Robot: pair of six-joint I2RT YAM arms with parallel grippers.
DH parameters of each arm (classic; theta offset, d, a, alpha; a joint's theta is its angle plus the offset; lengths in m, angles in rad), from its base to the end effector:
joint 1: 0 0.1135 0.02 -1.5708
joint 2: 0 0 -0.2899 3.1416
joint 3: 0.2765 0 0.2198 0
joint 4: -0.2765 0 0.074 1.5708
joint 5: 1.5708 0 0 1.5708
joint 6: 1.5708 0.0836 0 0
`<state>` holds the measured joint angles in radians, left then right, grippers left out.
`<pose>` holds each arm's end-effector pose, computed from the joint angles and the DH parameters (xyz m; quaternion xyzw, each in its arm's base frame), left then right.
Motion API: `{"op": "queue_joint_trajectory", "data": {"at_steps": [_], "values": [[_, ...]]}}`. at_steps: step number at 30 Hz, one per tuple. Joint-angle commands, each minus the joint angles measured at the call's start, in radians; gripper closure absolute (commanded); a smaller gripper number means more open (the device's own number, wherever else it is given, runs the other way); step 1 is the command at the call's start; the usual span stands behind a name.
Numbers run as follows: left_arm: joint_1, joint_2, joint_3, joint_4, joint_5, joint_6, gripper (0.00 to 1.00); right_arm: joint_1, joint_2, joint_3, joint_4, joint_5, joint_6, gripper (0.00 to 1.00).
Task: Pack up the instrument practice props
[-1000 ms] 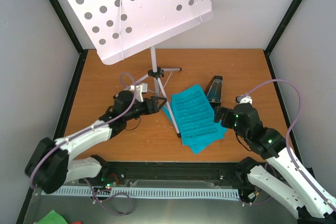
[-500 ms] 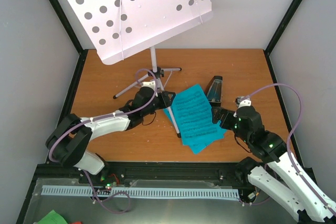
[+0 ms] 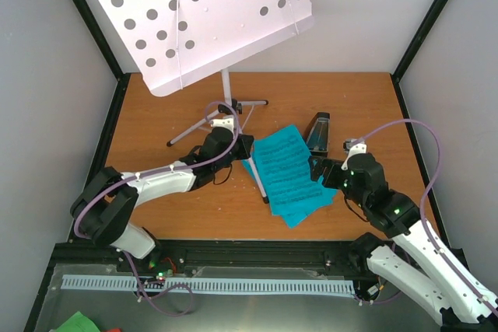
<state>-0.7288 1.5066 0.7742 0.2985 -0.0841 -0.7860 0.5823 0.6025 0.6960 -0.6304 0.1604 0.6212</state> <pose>0.2594 -0.2222 0.2399 -0.0467 0.8410 -0.3438 0.4152 0.1080 0.0552 0.2772 0.0564 0.8656 0.2215 0.4455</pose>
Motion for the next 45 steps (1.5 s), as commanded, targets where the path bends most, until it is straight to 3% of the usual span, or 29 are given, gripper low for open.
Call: {"op": "queue_joint_trajectory", "data": {"at_steps": [1, 6, 15, 23, 26, 29, 30, 33, 36, 40, 45], "values": [[0.003, -0.049, 0.005, -0.048, -0.007, 0.044, 0.99, -0.005, 0.011, -0.014, 0.033, -0.017, -0.024, 0.0], [0.041, -0.12, -0.031, -0.083, 0.118, 0.154, 1.0, -0.004, 0.007, -0.021, 0.038, -0.018, -0.023, 0.0], [0.145, -0.26, -0.089, -0.201, 0.475, 0.455, 1.0, -0.004, -0.021, -0.05, 0.089, -0.087, -0.032, 0.0], [0.146, -0.311, -0.082, -0.346, 0.628, 0.665, 1.0, -0.005, -0.059, -0.104, 0.156, -0.165, -0.085, 0.0], [0.146, -0.305, -0.077, -0.341, 0.621, 0.665, 1.0, -0.004, -0.046, -0.105, 0.163, -0.189, -0.086, 0.0], [0.146, -0.317, -0.077, -0.327, 0.543, 0.638, 0.91, -0.004, -0.051, -0.118, 0.179, -0.205, -0.073, 0.0], [0.146, -0.323, -0.078, -0.323, 0.518, 0.628, 0.86, -0.004, -0.055, -0.124, 0.184, -0.211, -0.067, 0.0], [0.147, -0.355, -0.093, -0.296, 0.458, 0.584, 0.54, -0.004, -0.074, -0.141, 0.196, -0.218, -0.054, 0.0], [0.146, -0.411, -0.118, -0.258, 0.398, 0.528, 0.41, -0.004, -0.092, -0.146, 0.196, -0.22, -0.061, 0.0], [0.144, -0.484, -0.152, -0.196, 0.35, 0.445, 0.39, -0.004, -0.095, -0.136, 0.187, -0.217, -0.077, 0.0], [0.132, -0.501, -0.162, -0.184, 0.305, 0.386, 0.43, -0.004, -0.075, -0.135, 0.21, -0.231, -0.068, 0.0]]}}
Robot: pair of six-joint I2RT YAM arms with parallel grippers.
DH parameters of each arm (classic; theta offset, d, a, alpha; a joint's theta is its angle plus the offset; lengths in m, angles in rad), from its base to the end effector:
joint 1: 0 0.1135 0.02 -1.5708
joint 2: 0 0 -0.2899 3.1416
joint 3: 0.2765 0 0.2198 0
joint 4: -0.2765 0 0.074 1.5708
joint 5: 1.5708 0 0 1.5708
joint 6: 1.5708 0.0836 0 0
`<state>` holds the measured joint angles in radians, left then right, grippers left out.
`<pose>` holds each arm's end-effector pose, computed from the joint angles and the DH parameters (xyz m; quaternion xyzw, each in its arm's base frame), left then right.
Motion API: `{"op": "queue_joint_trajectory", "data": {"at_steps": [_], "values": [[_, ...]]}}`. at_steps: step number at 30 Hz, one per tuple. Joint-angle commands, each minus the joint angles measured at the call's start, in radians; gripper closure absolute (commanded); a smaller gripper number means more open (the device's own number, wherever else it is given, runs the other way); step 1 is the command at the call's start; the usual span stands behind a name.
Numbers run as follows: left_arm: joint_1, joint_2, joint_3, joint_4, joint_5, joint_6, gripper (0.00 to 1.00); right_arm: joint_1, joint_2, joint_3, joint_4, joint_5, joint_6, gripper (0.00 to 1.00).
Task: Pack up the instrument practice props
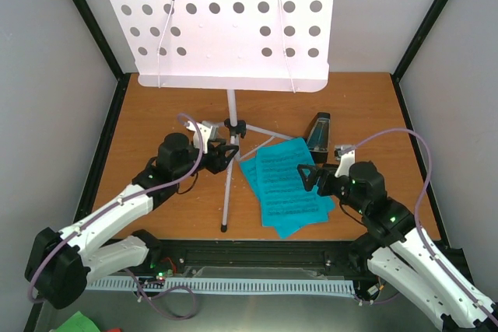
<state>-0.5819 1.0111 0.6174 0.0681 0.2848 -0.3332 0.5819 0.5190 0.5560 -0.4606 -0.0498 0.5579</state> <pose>0.1797 -0.1463 0.2841 0.1819 0.7877 -0.3584 0.4669 0.0987 0.0699 0.2603 -0.0236 0.8395 0.3103 0.4455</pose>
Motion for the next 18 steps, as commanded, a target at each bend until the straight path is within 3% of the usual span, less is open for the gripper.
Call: {"op": "queue_joint_trajectory", "data": {"at_steps": [1, 6, 18], "values": [[-0.019, 0.001, -0.002, 0.038, -0.073, -0.068, 0.44, -0.004, 0.015, 0.003, 0.048, -0.027, 0.0, 0.0], [-0.031, 0.032, 0.015, -0.003, -0.086, -0.048, 0.5, -0.004, 0.059, 0.001, 0.1, -0.08, 0.02, 0.0], [-0.032, 0.089, 0.045, -0.031, -0.126, 0.005, 0.81, -0.004, 0.082, -0.016, 0.145, -0.12, 0.033, 0.0]]}}
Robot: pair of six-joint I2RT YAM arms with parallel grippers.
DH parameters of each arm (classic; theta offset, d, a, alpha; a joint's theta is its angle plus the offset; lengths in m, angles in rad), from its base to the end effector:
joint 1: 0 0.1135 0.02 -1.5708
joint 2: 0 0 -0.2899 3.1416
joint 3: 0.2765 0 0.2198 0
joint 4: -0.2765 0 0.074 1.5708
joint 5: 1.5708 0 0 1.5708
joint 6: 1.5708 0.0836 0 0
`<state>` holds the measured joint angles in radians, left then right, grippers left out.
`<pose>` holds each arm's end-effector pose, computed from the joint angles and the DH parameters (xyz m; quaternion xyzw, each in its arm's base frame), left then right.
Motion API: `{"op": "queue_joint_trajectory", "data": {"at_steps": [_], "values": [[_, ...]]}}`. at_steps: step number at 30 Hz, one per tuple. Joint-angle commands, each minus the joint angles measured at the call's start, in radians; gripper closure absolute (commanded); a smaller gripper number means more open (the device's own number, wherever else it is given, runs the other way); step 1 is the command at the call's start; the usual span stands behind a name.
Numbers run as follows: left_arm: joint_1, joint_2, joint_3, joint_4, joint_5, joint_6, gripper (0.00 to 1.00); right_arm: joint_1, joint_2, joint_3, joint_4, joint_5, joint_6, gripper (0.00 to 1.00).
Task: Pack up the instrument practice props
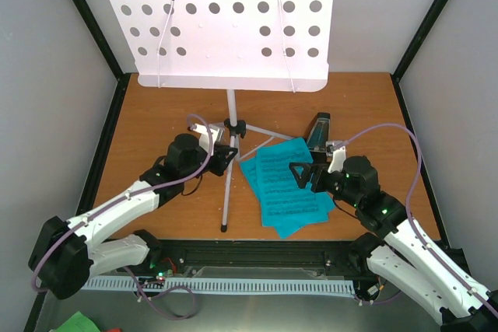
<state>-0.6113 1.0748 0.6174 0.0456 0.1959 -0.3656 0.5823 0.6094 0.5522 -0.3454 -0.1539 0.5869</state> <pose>0.1882 -0.1518 0.2665 0.1552 0.8199 -0.3280 0.4429 0.1106 0.0882 0.2659 -0.0405 0.8318 0.3569 0.4231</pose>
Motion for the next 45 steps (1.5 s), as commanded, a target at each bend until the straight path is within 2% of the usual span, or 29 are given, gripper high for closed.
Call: {"op": "queue_joint_trajectory", "data": {"at_steps": [1, 4, 12, 16, 19, 22, 24, 27, 33, 38, 45], "values": [[-0.002, 0.028, 0.05, -0.01, -0.039, 0.051, 0.86, -0.004, -0.009, -0.011, 0.032, -0.018, 0.004, 0.0], [0.0, 0.038, 0.062, -0.008, -0.041, 0.097, 0.99, -0.004, 0.0, -0.007, 0.042, -0.023, 0.0, 0.0], [0.05, 0.06, 0.063, 0.042, 0.074, 0.259, 1.0, -0.004, 0.086, 0.023, 0.134, -0.069, -0.023, 0.0], [0.089, 0.087, 0.064, 0.09, 0.118, 0.277, 1.0, -0.004, 0.187, 0.067, 0.187, -0.104, -0.058, 0.0], [0.096, 0.107, 0.079, 0.107, 0.137, 0.276, 0.88, -0.003, 0.263, 0.112, 0.22, -0.133, -0.081, 0.0], [0.096, 0.119, 0.1, 0.093, 0.135, 0.255, 0.65, -0.002, 0.336, 0.158, 0.255, -0.165, -0.091, 0.02], [0.096, 0.106, 0.091, 0.085, 0.124, 0.231, 0.53, 0.0, 0.384, 0.192, 0.278, -0.184, -0.095, 0.07], [0.096, 0.064, 0.048, 0.092, 0.142, 0.176, 0.48, 0.004, 0.463, 0.247, 0.308, -0.202, -0.105, 0.16], [0.096, -0.02, -0.043, 0.092, 0.157, 0.076, 0.52, 0.02, 0.636, 0.361, 0.396, -0.271, -0.094, 0.29], [0.096, -0.054, -0.084, 0.084, 0.169, 0.013, 0.57, 0.054, 0.779, 0.466, 0.384, -0.31, -0.119, 0.42], [0.095, -0.063, -0.107, 0.07, 0.148, -0.005, 0.61, 0.099, 0.856, 0.522, 0.358, -0.283, -0.176, 0.57]]}}
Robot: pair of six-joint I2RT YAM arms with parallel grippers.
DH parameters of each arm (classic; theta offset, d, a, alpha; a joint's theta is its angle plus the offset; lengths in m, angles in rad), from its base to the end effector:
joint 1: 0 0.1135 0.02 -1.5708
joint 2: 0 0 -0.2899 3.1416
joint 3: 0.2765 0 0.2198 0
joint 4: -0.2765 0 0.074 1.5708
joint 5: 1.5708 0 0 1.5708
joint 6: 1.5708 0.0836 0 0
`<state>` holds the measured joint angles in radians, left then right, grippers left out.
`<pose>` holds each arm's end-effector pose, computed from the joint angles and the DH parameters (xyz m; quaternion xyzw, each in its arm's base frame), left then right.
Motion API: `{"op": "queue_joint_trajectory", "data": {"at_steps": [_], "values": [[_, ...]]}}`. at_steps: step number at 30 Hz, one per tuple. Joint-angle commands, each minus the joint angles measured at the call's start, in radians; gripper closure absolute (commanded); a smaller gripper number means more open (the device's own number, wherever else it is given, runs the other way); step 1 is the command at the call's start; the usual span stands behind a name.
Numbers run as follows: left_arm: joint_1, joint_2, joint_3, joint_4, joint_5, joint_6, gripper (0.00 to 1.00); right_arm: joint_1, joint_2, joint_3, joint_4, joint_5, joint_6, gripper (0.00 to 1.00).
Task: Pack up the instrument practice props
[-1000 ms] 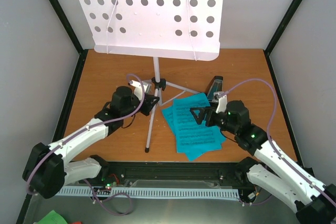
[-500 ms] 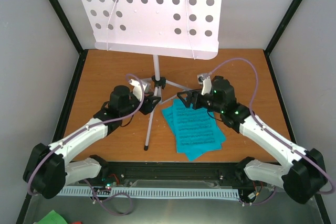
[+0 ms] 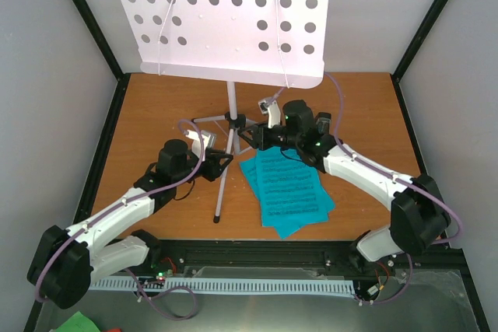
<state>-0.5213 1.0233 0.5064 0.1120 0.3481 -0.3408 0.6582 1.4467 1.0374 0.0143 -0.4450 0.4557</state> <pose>0.1790 -0.1357 0.2486 0.1691 0.8103 -0.3579 0.4322 0.2469 0.2364 0.3146 -0.2038 0.7951 0.4418 0.3621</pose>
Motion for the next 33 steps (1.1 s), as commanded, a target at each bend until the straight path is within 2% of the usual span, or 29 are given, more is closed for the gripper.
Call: {"op": "queue_joint_trajectory", "data": {"at_steps": [1, 11, 16, 20, 25, 30, 33], "values": [[0.006, -0.008, 0.006, -0.001, -0.005, -0.029, 0.61, 0.025, 0.024, 0.038, -0.003, 0.019, -0.051, 0.59], [0.005, 0.006, 0.01, 0.004, 0.0, -0.029, 0.65, 0.03, 0.064, 0.077, -0.01, 0.064, -0.133, 0.74], [0.006, 0.006, 0.012, 0.002, -0.003, -0.033, 0.65, 0.04, 0.06, 0.074, -0.024, 0.097, -0.212, 0.9], [0.006, 0.003, 0.016, -0.006, -0.005, -0.037, 0.66, 0.06, 0.055, 0.075, -0.066, 0.176, -0.362, 0.97], [0.006, -0.012, 0.023, -0.037, -0.021, -0.033, 0.66, 0.097, 0.048, 0.081, -0.117, 0.392, -0.591, 0.97], [0.006, -0.031, 0.026, -0.056, -0.023, -0.034, 0.65, 0.121, 0.041, 0.035, -0.069, 0.514, -0.871, 0.97], [0.006, -0.042, 0.029, -0.077, -0.034, -0.033, 0.65, 0.158, 0.059, 0.032, -0.042, 0.65, -1.061, 0.97]]}}
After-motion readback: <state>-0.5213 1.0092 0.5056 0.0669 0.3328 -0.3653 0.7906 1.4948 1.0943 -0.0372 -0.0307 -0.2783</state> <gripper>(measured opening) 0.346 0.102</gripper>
